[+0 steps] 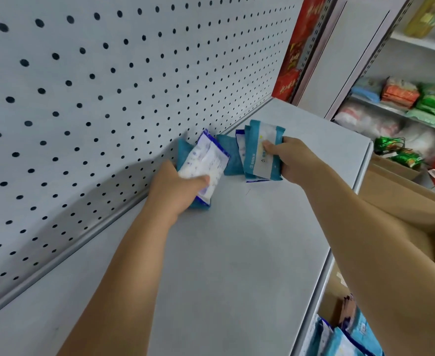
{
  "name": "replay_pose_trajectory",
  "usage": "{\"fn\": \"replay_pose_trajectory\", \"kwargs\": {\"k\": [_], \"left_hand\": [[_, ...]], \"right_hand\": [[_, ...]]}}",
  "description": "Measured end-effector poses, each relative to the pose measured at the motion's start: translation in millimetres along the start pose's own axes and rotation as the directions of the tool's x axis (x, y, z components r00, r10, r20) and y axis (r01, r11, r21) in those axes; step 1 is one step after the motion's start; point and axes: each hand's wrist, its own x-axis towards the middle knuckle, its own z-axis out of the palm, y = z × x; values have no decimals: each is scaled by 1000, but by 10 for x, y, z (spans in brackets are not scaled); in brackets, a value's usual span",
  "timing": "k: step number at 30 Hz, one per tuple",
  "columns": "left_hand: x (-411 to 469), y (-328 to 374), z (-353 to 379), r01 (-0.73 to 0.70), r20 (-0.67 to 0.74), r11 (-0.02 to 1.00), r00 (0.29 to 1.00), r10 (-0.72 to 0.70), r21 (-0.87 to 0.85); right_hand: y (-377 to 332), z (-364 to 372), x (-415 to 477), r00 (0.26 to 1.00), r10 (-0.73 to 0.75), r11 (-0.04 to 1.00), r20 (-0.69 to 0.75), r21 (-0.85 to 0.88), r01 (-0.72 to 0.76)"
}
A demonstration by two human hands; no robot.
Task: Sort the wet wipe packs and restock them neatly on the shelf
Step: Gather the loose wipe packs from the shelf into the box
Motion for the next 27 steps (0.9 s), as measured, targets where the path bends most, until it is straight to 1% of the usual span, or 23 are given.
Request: {"fn": "replay_pose_trajectory", "kwargs": {"k": [2, 3, 4, 6, 8, 11, 12, 14, 18, 21, 25, 27], "left_hand": [[75, 84, 76, 24, 43, 985, 999, -17, -171], [127, 137, 148, 30, 63, 975, 998, -16, -221], [169, 205, 239, 28, 75, 967, 997, -9, -255], [304, 327, 465, 20, 69, 964, 998, -1, -267], [422, 411, 690, 17, 66, 977, 998, -3, -211], [602, 420, 979, 27, 7, 999, 1000, -27, -44], [634, 422, 1048, 11, -9, 1000, 1000, -10, 21], [591, 476, 1159, -29, -17, 996, 999, 31, 88], [506, 438, 1294, -59, -38, 994, 997, 63, 94], [461, 468, 1359, -54, -46, 993, 997, 59, 102], [750, 411, 1451, 21, -97, 984, 995, -3, 178], [581, 570, 1484, -3, -100, 968, 995, 29, 251]], "right_hand": [[64, -138, -73, 1000, 1, 998, -25, 67, 1], [97, -207, -115, 999, -1, 996, -35, 88, 4], [136, -274, -159, 999, -2, 994, -40, 105, 6], [217, -395, -268, 998, -2, 993, -55, 121, 9], [297, -494, -389, 997, -7, 992, -78, 122, 16], [417, -648, -561, 992, -8, 987, -123, 158, 28], [456, -701, -613, 991, -9, 986, -134, 165, 31], [524, -815, -713, 988, -16, 983, -153, 179, 43], [642, -1029, -930, 981, -34, 964, -192, 251, 82], [745, -1168, -1079, 973, 4, 932, -229, 354, 79], [839, -1299, -1268, 973, 48, 880, -227, 470, 66], [875, -1372, -1353, 975, 49, 867, -219, 495, 67]]}}
